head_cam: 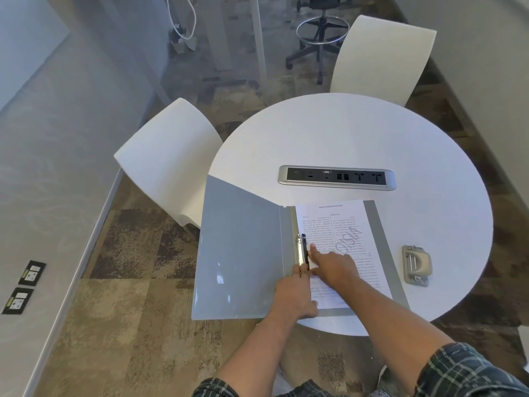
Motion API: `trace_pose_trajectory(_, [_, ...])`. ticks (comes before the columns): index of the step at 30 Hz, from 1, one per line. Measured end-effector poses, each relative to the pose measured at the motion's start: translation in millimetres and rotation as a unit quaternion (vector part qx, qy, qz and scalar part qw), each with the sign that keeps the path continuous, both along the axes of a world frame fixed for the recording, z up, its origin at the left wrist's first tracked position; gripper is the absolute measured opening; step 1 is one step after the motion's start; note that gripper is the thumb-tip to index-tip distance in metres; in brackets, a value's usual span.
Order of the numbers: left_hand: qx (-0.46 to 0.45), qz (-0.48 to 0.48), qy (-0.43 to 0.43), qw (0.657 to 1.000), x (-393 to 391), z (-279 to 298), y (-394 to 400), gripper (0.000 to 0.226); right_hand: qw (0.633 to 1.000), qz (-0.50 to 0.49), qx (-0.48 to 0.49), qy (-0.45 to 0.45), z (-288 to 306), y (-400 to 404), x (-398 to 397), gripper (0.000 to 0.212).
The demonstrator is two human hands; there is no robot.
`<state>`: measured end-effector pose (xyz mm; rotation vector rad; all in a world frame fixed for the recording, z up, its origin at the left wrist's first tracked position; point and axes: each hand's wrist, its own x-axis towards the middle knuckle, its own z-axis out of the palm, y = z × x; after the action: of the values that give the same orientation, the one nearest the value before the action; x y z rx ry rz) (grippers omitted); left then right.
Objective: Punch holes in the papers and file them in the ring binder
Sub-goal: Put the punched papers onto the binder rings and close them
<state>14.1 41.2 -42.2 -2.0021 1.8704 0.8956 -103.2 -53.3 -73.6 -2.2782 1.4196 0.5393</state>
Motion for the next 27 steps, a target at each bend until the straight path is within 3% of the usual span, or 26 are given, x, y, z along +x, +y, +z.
trace_pose_trajectory(8, [-0.033,0.03,0.024,0.999,5.2,2.3,12.1,0.098,0.991,0.04,-0.093,-0.081,22.7,-7.3,-7.2,0.062])
trace_pose_trajectory(10, [-0.042,0.03,0.026,0.998,5.9,6.3,7.4,0.095,0.989,0.042,-0.105,-0.096,32.1,-21.6,-5.7,0.07])
trace_pose_trajectory(15, [-0.044,0.049,0.042,0.997,2.0,6.2,12.1,0.091,0.995,0.031,-0.035,-0.085,33.8,-29.9,-4.6,0.113])
trace_pose_trajectory(22, [-0.03,0.043,0.046,0.998,1.8,1.2,17.1,0.091,0.998,0.042,0.006,-0.053,26.7,-28.7,-5.1,0.112])
trace_pose_trajectory(27, [-0.036,0.099,0.061,0.993,8.6,3.9,14.0,0.086,0.998,0.04,0.011,-0.043,26.1,-29.9,2.0,0.11])
